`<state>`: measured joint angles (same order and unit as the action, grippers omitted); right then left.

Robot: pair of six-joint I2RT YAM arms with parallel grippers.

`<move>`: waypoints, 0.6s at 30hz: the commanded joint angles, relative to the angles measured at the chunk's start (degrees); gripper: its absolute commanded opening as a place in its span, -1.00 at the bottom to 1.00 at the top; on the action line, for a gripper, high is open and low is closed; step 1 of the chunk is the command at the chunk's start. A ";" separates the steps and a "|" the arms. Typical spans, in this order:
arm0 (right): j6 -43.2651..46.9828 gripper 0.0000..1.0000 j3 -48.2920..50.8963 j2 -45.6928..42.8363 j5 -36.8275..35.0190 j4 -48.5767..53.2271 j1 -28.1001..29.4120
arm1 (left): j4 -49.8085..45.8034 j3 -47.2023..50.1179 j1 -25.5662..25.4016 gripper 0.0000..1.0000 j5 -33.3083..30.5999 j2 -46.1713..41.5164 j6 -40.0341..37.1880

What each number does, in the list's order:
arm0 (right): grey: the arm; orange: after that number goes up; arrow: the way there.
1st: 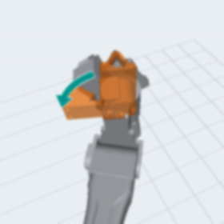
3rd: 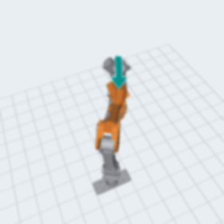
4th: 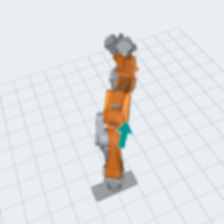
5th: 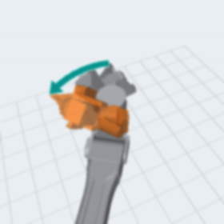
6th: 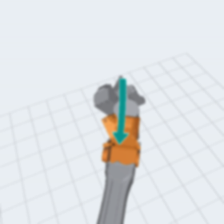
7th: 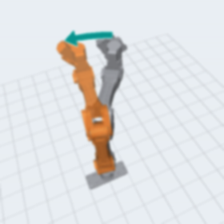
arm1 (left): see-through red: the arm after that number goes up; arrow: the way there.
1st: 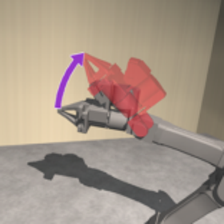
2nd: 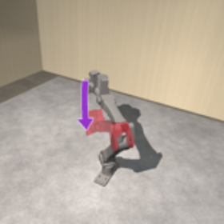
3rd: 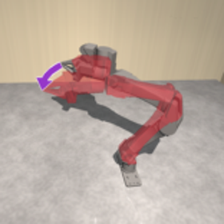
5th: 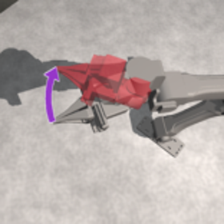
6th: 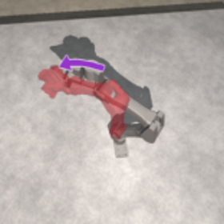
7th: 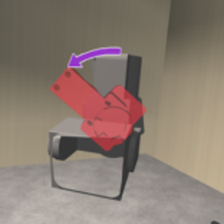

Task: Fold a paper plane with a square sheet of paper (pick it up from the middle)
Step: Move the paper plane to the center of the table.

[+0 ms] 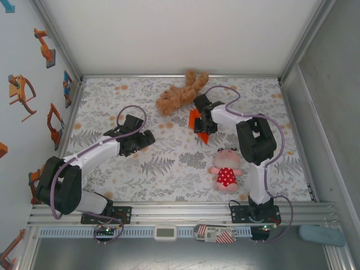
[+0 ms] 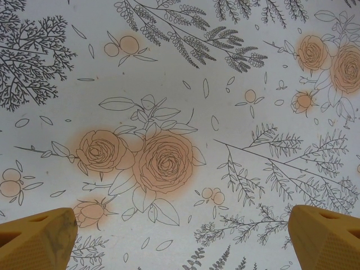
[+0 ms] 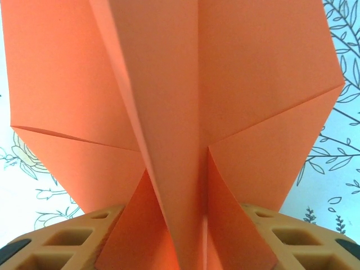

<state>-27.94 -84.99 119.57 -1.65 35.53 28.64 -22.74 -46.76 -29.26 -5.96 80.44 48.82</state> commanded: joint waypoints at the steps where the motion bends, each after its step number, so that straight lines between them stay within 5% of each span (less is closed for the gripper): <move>1: -3.34 0.06 1.26 3.52 -1.33 0.64 0.10 | -0.06 -0.88 0.21 0.93 0.67 0.21 -0.92; 18: -4.60 0.06 -2.46 -8.06 -3.03 2.80 -0.06 | -2.58 -2.82 0.25 0.92 -1.33 -3.39 -1.44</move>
<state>-32.34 -85.41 116.84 -2.68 36.75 28.69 -23.35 -47.29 -29.26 -6.13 79.42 48.77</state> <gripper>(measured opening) 0.528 0.962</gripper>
